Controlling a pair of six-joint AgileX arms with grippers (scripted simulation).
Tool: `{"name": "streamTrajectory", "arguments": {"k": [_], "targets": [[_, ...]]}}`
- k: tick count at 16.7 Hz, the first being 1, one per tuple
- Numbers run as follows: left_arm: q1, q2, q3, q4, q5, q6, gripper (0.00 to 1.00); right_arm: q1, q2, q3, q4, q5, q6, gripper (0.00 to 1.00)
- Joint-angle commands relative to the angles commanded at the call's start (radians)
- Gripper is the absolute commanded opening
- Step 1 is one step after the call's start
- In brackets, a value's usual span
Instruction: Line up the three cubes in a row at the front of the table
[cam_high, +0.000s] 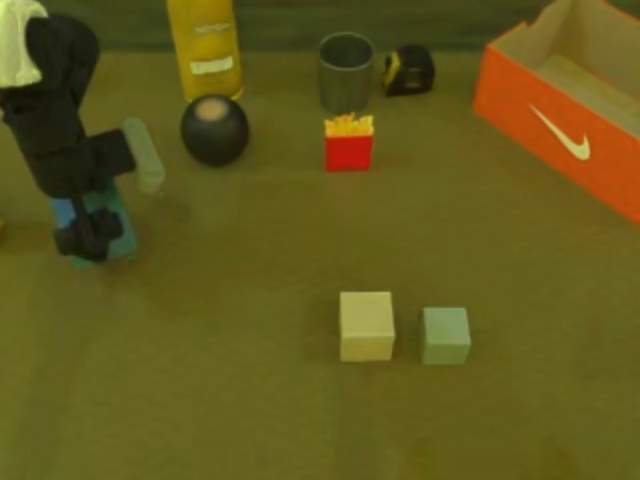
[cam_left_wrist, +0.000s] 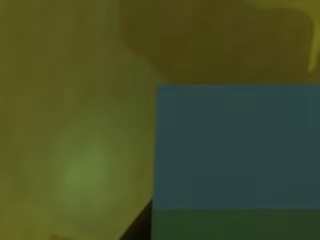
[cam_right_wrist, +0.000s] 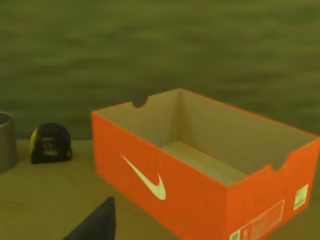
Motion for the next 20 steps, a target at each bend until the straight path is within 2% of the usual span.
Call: {"name": "streamTrajectory", "arguments": {"k": [4,10,13,20], "targets": [[0.009,-0.044,0.054,-0.100,-0.001,-0.003,0.00,0.000,0.000,0.000,0.000,0.000,0.000,1.00],[-0.012,-0.050,0.047,-0.100,-0.001,-0.002,0.00,0.000,0.000,0.000,0.000,0.000,0.000,1.00],[-0.105,-0.096,-0.003,-0.093,-0.001,-0.008,0.00,0.000,0.000,0.000,0.000,0.000,0.000,1.00],[-0.423,-0.246,-0.174,-0.072,-0.002,-0.039,0.00,0.000,0.000,0.000,0.000,0.000,0.000,1.00]]}}
